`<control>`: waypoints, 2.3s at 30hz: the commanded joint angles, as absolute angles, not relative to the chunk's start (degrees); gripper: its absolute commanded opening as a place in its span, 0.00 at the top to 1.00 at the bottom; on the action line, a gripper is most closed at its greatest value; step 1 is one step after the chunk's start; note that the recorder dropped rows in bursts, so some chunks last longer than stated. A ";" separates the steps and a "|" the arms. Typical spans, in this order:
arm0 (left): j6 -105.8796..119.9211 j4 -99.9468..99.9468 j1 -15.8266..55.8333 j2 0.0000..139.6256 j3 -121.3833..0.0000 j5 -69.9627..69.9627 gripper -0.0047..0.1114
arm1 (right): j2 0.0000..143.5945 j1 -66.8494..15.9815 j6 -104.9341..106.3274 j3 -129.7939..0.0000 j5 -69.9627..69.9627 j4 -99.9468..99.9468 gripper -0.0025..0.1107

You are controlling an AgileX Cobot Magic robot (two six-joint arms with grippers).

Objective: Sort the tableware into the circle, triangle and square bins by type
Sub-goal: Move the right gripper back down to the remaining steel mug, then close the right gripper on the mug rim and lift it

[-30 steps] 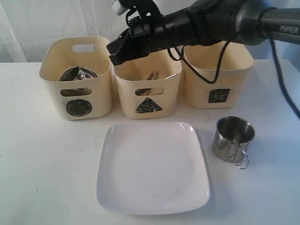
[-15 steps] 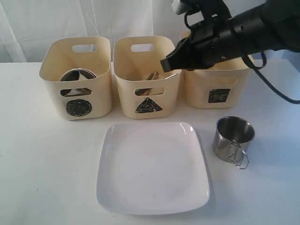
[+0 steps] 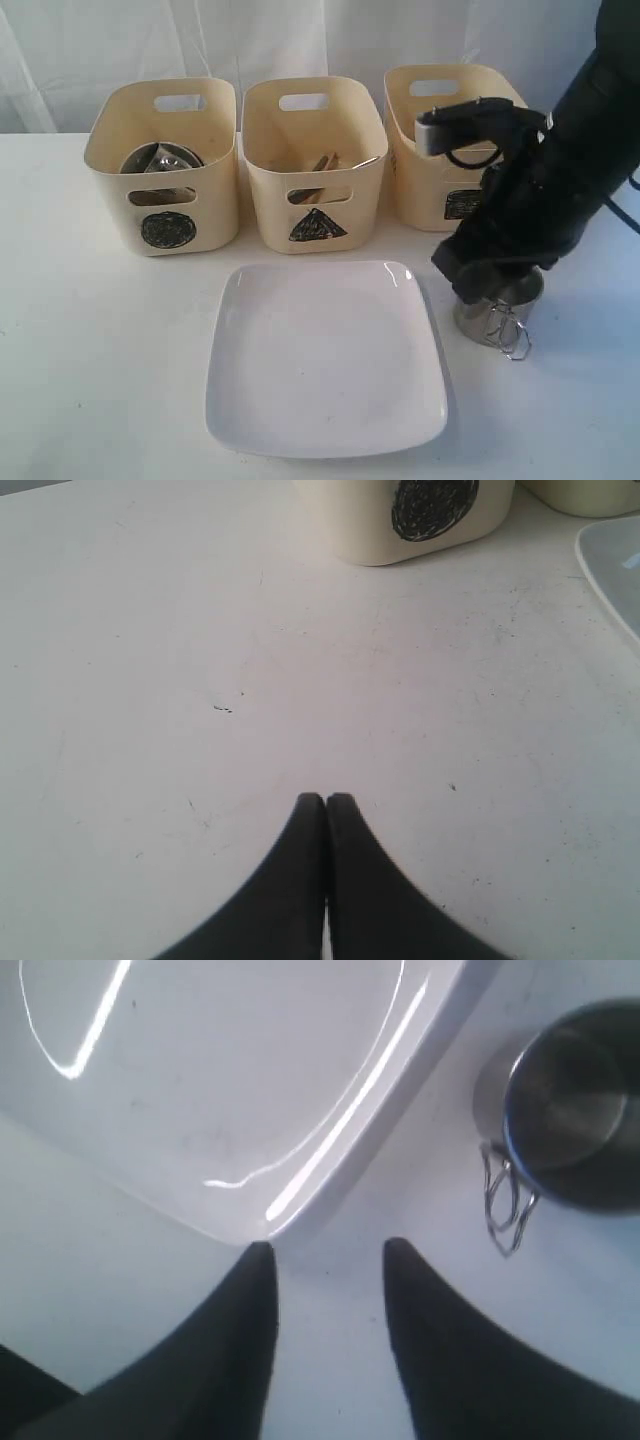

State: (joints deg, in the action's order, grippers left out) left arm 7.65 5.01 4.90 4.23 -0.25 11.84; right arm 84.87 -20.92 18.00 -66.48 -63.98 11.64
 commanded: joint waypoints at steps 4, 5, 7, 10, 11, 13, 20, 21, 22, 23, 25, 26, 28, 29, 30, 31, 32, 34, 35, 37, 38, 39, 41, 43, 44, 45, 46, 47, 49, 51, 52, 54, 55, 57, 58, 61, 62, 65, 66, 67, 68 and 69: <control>7.55 5.38 4.73 3.95 0.00 12.07 0.96 | 84.87 -20.54 7.87 -59.52 -62.73 6.74 0.48; 7.55 5.38 4.73 3.95 0.00 12.07 0.96 | 84.87 -20.54 5.71 -58.85 -62.73 5.49 0.48; 7.55 5.38 4.73 3.95 0.00 12.07 0.96 | 84.87 -20.54 0.00 -57.71 -62.22 0.00 0.48; 7.55 5.38 4.73 3.95 0.00 12.07 0.96 | 84.87 -20.54 -3.21 -56.59 -55.45 -3.44 0.48; 7.55 5.38 4.73 3.95 0.00 12.07 0.96 | 85.15 -20.54 -3.30 -56.48 -53.40 -3.44 0.48; 7.55 5.38 4.73 3.95 0.00 12.07 0.96 | 86.04 -20.54 -3.30 -56.48 -51.50 -3.44 0.52; 7.55 5.38 4.73 3.95 0.00 12.07 0.96 | 92.93 -20.54 -3.30 -56.48 -50.86 -3.44 0.52; 7.55 5.38 4.73 3.95 0.00 12.07 0.96 | 93.53 -20.54 -3.30 -56.48 -50.43 -3.44 0.52; 7.55 5.38 4.73 3.95 0.00 12.07 0.96 | 94.09 -20.54 -3.55 -56.48 -49.91 -3.44 0.52; 7.55 5.38 4.73 3.95 0.00 12.07 0.96 | 94.67 -20.54 -4.04 -56.48 -49.44 -3.44 0.52; 7.55 5.38 4.73 3.95 0.00 12.07 0.96 | 96.14 -20.54 -5.05 -56.48 -48.25 -3.56 0.52; 7.55 5.38 4.73 3.95 0.00 12.07 0.96 | 96.95 -20.54 -5.26 -56.48 -47.50 -3.56 0.52; 7.55 5.38 4.73 3.95 0.00 12.07 0.96 | 98.22 -20.54 -5.26 -56.48 -46.59 -3.64 0.54; 7.55 5.38 4.73 3.95 0.00 12.07 0.96 | 98.63 -20.54 -5.26 -56.48 -46.59 -3.64 0.56; 7.55 5.38 4.73 3.95 0.00 12.07 0.96 | 99.23 -20.54 -5.26 -56.48 -46.59 -3.64 0.62; 7.55 5.38 4.73 3.95 0.00 12.07 0.96 | 99.50 -20.54 -5.26 -56.48 -46.70 -3.64 0.65; 7.55 5.38 4.73 3.95 0.00 12.07 0.96 | 99.56 -20.54 -5.26 -56.48 -46.81 -3.64 0.72; 7.55 5.38 4.73 3.95 0.00 12.07 0.96 | 99.56 -20.54 -5.26 -56.48 -47.48 -3.64 0.82; 7.55 5.38 4.73 3.95 0.00 12.07 0.96 | 99.56 -20.54 -5.26 -56.48 -47.75 -3.64 0.86; 7.55 5.38 4.73 3.95 0.00 12.07 0.96 | 99.56 -20.54 -5.26 -56.48 -48.48 -3.64 0.93; 7.55 5.38 4.73 3.95 0.00 12.07 0.96 | 99.56 -20.54 -5.26 -56.48 -48.84 -3.64 0.98; 7.55 5.38 4.73 3.95 0.00 12.07 0.96 | 99.56 -20.54 -5.26 -56.48 -48.98 -3.64 0.98; 7.55 5.38 4.73 3.95 0.00 12.07 0.96 | 99.27 -20.54 -5.26 -56.48 -49.23 -3.64 0.98; 7.55 5.38 4.73 3.95 0.00 12.07 0.96 | 98.82 -20.54 -5.26 -56.48 -49.23 -3.64 0.98; 7.55 5.38 4.73 3.95 0.00 12.07 0.96 | 98.36 -20.54 -5.26 -56.48 -49.12 -3.64 0.98; 7.55 5.38 4.73 3.95 0.00 12.07 0.96 | 97.67 -20.54 -5.26 -56.48 -49.12 -3.64 0.98; 7.55 5.38 4.73 3.95 0.00 12.07 0.96 | 97.10 -20.54 -5.26 -56.48 -49.12 -3.64 0.98; 7.55 5.38 4.73 3.95 0.00 12.07 0.96 | 96.33 -20.54 -5.26 -56.48 -48.98 -3.64 0.98; 7.55 5.38 4.73 3.95 0.00 12.07 0.96 | 94.55 -20.54 -4.69 -56.48 -48.71 -3.64 0.98; 7.55 5.38 4.73 3.95 0.00 12.07 0.96 | 92.19 -20.54 -4.27 -56.48 -48.29 -3.64 0.98; 7.55 5.38 4.73 3.95 0.00 12.07 0.96 | 90.89 -20.54 -3.86 -56.48 -47.97 -3.64 0.98; 7.55 5.38 4.73 3.95 0.00 12.07 0.96 | 88.14 -20.54 -1.67 -56.48 -46.56 -3.49 0.98; 7.55 5.38 4.73 3.95 0.00 12.07 0.96 | 87.06 -20.54 -0.95 -56.48 -45.65 -3.36 0.98; 7.55 5.38 4.73 3.95 0.00 12.07 0.96 | 84.32 -20.66 1.33 -56.48 -42.64 -1.77 0.98; 7.55 5.38 4.73 3.95 0.00 12.07 0.96 | 83.32 -20.66 3.25 -56.48 -40.98 -0.42 0.98; 7.55 5.38 4.73 3.95 0.00 12.07 0.96 | 80.39 -20.66 11.35 -56.58 -32.94 8.68 0.98; 7.55 5.38 4.73 3.95 0.00 12.07 0.96 | 79.85 -20.66 15.53 -56.71 -30.16 13.60 0.98; 7.55 5.38 4.73 3.95 0.00 12.07 0.96 | 79.63 -20.66 33.12 -57.96 -24.89 31.59 0.98; 7.55 5.38 4.73 3.95 0.00 12.07 0.96 | 79.78 -20.66 38.52 -58.43 -24.00 36.56 0.98; 7.55 5.38 4.73 3.95 0.00 12.07 0.96 | 80.16 -20.66 43.99 -58.93 -23.48 41.61 0.98; 7.55 5.38 4.73 3.95 0.00 12.07 0.96 | 80.80 -20.66 52.28 -59.70 -23.14 49.15 0.98; 7.55 5.38 4.73 3.95 0.00 12.07 0.96 | 81.37 -20.66 57.84 -60.09 -23.03 53.95 0.98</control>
